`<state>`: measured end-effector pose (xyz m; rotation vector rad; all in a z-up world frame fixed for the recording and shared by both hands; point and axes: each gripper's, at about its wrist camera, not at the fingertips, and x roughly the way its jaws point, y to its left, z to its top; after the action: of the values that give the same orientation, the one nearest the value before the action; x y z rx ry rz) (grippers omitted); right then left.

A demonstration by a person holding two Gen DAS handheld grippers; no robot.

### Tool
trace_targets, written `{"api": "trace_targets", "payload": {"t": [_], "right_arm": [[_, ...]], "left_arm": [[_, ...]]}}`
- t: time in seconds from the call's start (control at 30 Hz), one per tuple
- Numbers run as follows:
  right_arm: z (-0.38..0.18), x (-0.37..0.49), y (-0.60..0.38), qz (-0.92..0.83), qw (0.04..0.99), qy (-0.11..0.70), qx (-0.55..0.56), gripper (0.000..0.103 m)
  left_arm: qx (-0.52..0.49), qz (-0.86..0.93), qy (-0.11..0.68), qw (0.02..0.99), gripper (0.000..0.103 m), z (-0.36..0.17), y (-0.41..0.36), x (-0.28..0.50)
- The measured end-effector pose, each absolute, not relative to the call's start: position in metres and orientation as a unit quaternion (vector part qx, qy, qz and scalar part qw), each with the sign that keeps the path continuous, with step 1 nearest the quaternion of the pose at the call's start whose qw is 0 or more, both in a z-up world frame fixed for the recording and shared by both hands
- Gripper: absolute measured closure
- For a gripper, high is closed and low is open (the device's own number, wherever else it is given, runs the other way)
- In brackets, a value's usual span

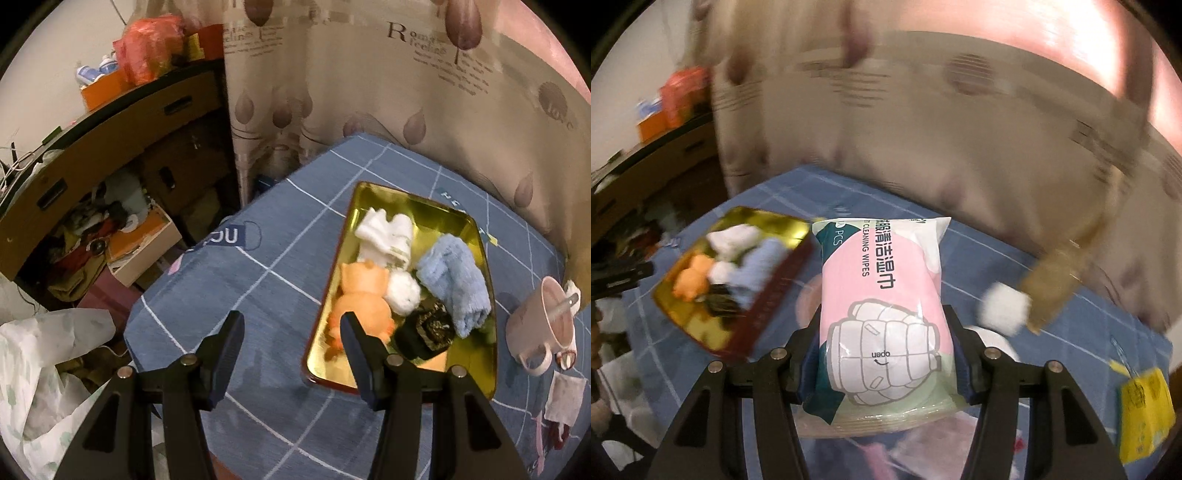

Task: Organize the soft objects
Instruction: 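Carry the pink wipes pack into the gold tin tray and release with right tool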

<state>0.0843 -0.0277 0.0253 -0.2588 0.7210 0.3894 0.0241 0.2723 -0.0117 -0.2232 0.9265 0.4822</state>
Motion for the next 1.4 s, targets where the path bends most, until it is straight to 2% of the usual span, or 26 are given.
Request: {"api": "trace_targets", "payload": {"t": [0.47,0.67,1.07,1.27,1.4], "right_arm": [[-0.007,0.085,0.106,0.287,0.868,0.369,-0.163,0.049],[-0.033,0.089,0.136,0.296,0.850,0.393,-0.190,0.049],[-0.048,0.097,0.163,0.304,0.843,0.401,-0.192,0.048],[-0.054,0.098,0.164,0.314,0.837,0.412,-0.179,0.043],[-0.047,0.094,0.162,0.311,0.845,0.395,-0.181,0.032]], "left_arm": [[-0.137,0.261,0.441,0.848,0.047,-0.008,0.304,0.016],[-0.152,0.275,0.448,0.837,0.047,-0.013,0.316,0.013],[-0.157,0.279,0.450,0.834,0.047,-0.011,0.320,0.012],[-0.155,0.279,0.452,0.833,0.047,-0.010,0.318,0.011],[-0.156,0.277,0.451,0.834,0.047,-0.011,0.318,0.009]]}}
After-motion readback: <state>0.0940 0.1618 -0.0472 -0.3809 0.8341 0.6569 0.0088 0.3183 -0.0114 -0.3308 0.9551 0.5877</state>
